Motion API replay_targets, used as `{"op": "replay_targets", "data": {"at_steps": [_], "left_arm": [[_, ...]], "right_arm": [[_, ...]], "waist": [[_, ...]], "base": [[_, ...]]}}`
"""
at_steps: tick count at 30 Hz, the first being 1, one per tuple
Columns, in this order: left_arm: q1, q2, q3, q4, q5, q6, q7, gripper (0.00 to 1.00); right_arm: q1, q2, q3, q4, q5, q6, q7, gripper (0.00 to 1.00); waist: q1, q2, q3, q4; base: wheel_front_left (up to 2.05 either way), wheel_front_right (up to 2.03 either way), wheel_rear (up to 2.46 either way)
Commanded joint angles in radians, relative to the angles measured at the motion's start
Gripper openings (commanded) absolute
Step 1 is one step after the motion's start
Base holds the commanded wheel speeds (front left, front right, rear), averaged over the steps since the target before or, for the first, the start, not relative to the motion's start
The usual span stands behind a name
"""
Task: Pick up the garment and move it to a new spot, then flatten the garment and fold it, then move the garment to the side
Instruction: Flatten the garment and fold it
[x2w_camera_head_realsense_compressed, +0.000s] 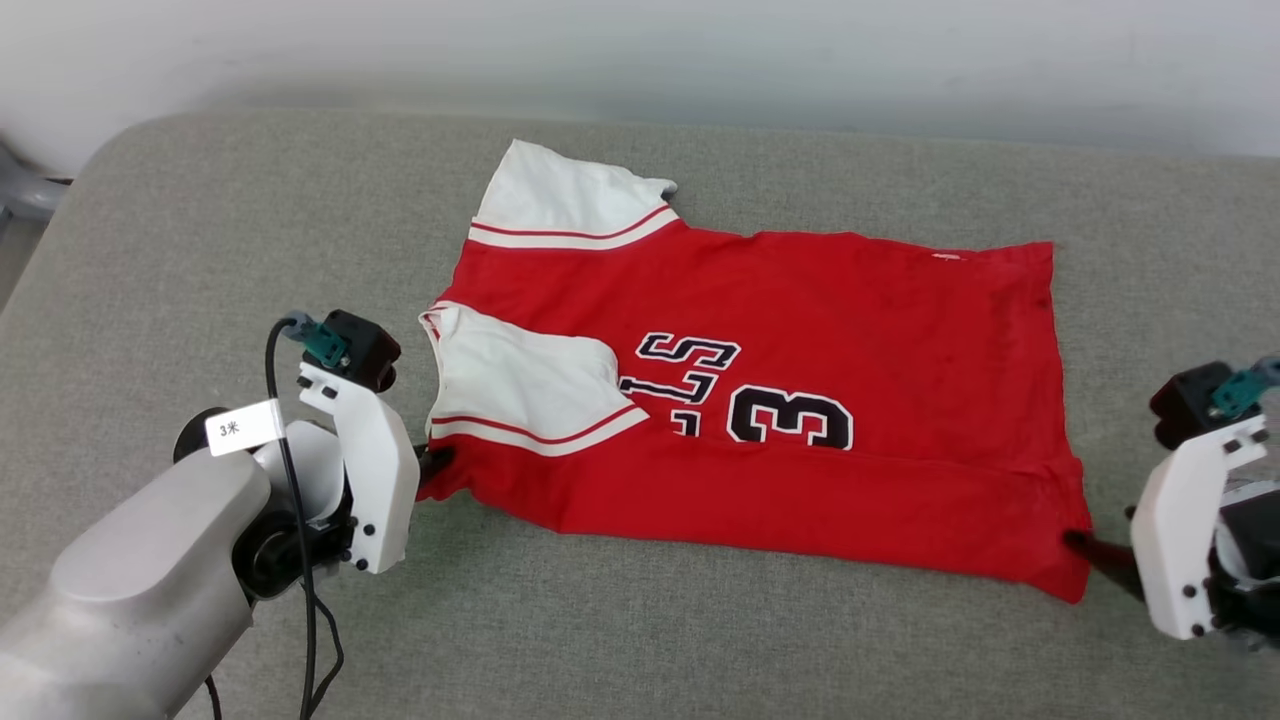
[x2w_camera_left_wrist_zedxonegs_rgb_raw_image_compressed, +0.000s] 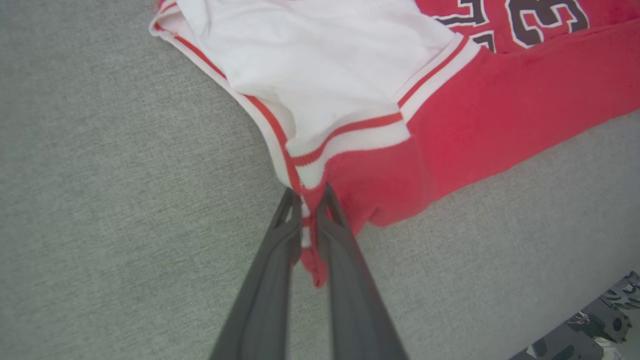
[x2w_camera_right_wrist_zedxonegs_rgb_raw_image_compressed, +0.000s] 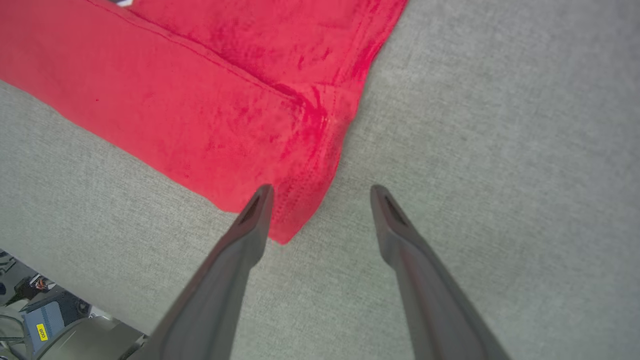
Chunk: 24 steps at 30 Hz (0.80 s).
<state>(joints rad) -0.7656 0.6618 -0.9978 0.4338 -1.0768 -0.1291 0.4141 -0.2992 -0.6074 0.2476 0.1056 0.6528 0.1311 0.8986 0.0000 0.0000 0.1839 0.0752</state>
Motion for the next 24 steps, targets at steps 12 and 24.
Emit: {"op": "replay_targets", "data": {"at_steps": [12, 24], "left_arm": [[-0.035, -0.007, -0.010, 0.002, 0.018, -0.001, -0.036, 0.00], [0.007, 0.010, -0.021, 0.025, -0.005, -0.001, -0.067, 0.00]], "right_arm": [[-0.012, 0.108, 0.134, 0.205, -0.046, -0.001, -0.069, 1.00], [-0.041, 0.059, 0.178, 0.239, 0.040, -0.001, -0.230, 0.00]], "waist": [[0.0000, 0.0000, 0.056, 0.017], [0.0000, 0.0000, 0.008, -0.004]], "base": [[0.00, 0.00, 0.00], [0.00, 0.00, 0.00]]}}
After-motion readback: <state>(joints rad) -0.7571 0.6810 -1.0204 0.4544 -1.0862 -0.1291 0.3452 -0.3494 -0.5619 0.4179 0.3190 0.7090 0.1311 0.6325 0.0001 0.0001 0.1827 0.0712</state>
